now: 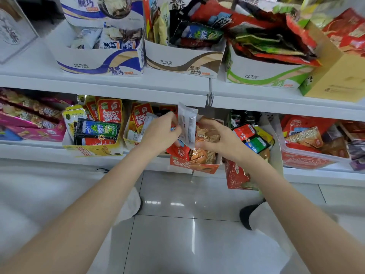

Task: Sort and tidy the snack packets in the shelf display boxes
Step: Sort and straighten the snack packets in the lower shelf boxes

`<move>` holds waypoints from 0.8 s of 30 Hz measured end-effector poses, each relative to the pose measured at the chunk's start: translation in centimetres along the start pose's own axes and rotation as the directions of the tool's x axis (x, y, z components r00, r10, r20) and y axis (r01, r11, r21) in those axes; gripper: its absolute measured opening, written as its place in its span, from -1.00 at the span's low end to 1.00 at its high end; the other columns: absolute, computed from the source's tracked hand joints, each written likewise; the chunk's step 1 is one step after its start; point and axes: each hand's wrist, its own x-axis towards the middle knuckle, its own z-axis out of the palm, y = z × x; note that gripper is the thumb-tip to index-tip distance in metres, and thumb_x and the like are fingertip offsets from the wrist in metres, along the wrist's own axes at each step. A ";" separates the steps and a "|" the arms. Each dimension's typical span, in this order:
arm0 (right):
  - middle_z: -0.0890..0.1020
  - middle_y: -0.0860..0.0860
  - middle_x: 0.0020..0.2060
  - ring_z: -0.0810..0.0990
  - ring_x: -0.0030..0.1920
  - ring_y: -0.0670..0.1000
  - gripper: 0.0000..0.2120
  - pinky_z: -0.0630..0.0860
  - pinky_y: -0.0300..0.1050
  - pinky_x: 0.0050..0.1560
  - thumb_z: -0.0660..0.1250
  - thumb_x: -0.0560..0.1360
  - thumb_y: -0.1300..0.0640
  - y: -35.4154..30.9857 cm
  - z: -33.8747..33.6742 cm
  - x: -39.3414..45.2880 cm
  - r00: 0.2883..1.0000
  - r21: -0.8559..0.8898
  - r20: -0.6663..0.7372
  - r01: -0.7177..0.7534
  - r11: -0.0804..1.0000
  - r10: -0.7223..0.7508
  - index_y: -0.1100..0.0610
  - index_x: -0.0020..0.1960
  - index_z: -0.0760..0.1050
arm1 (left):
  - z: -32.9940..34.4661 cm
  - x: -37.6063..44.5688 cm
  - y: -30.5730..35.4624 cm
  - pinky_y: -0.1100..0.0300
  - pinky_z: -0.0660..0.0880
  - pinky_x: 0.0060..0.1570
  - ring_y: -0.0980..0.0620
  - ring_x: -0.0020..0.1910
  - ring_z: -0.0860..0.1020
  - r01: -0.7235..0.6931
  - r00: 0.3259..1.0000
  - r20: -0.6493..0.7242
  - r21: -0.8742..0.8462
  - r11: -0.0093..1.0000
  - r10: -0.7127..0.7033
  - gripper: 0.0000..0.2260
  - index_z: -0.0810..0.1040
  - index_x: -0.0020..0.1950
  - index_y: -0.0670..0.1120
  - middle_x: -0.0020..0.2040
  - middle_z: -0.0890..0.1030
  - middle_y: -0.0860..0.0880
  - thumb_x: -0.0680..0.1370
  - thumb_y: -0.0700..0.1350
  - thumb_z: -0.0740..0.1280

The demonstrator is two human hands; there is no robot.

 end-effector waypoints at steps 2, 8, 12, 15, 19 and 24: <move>0.58 -0.03 0.13 0.56 0.09 -0.08 -0.60 0.50 -0.11 0.13 0.41 0.42 0.14 -1.0 -0.1 -0.7 1.000 0.167 0.010 -0.021 0.986 0.019 0.13 0.24 0.45 | -1.2 -0.5 1.1 0.16 0.54 -0.16 0.08 -0.23 0.62 -0.049 0.991 0.125 0.024 0.999 0.046 -0.90 0.43 0.03 -0.09 -0.02 0.61 -0.05 0.58 -0.09 0.22; 0.58 -0.06 -0.17 0.57 -0.11 -0.06 -0.85 0.51 -0.15 -0.04 0.36 0.44 0.28 -3.8 -0.2 -1.6 0.916 -0.004 -0.356 0.198 0.980 -0.187 0.15 0.00 0.56 | -6.6 -2.3 3.5 0.17 0.61 -0.09 -0.03 -0.03 0.64 0.248 0.922 0.386 -0.516 0.820 -0.036 -0.80 0.42 0.19 -0.13 0.14 0.57 -0.12 0.56 -0.20 0.25; 0.51 0.12 -0.13 0.50 -0.13 0.04 -0.86 0.48 -0.15 -0.22 0.38 0.41 0.25 -5.1 -0.2 -1.9 0.679 -0.482 -0.455 0.358 0.800 -0.577 0.23 -0.03 0.58 | -8.9 -3.0 4.8 0.15 0.59 -0.02 -0.10 0.00 0.63 0.508 0.851 0.524 -0.805 0.308 -0.036 -0.72 0.50 0.17 -0.22 0.10 0.60 -0.25 0.58 -0.07 0.21; 0.47 0.10 -0.04 0.49 -0.10 0.01 -0.81 0.49 -0.20 -0.22 0.25 0.47 0.15 -5.6 -0.7 -1.7 0.664 -0.541 -0.390 0.395 0.742 -0.638 0.16 0.01 0.58 | -9.2 -2.9 5.0 0.22 0.61 -0.11 0.04 -0.09 0.63 0.405 0.897 0.442 -0.794 0.453 -0.026 -0.77 0.51 0.17 -0.19 0.05 0.63 -0.13 0.51 -0.25 0.28; 0.34 -0.02 0.21 0.46 0.06 -0.13 -0.73 0.42 -0.52 -0.10 0.26 0.53 0.20 -7.2 -2.5 -1.8 0.822 -0.105 -0.426 0.371 0.923 -0.379 -0.05 0.18 0.48 | -10.0 -2.4 4.7 0.37 0.53 -0.38 0.14 -0.17 0.58 0.287 0.947 0.311 -0.704 0.649 -0.081 -0.71 0.52 0.14 -0.08 -0.05 0.60 0.03 0.49 -0.36 0.29; 0.62 0.11 0.06 0.64 -0.06 -0.02 -0.60 0.58 -0.18 -0.20 0.32 0.48 0.21 -9.1 -4.4 -1.1 0.986 0.519 -0.108 0.168 0.838 -0.130 -0.06 0.27 0.41 | -11.7 -1.1 4.4 0.35 0.51 -0.26 0.20 -0.07 0.54 0.140 0.967 0.256 -0.579 0.803 0.016 -0.80 0.58 0.08 0.03 0.02 0.57 0.11 0.51 -0.21 0.34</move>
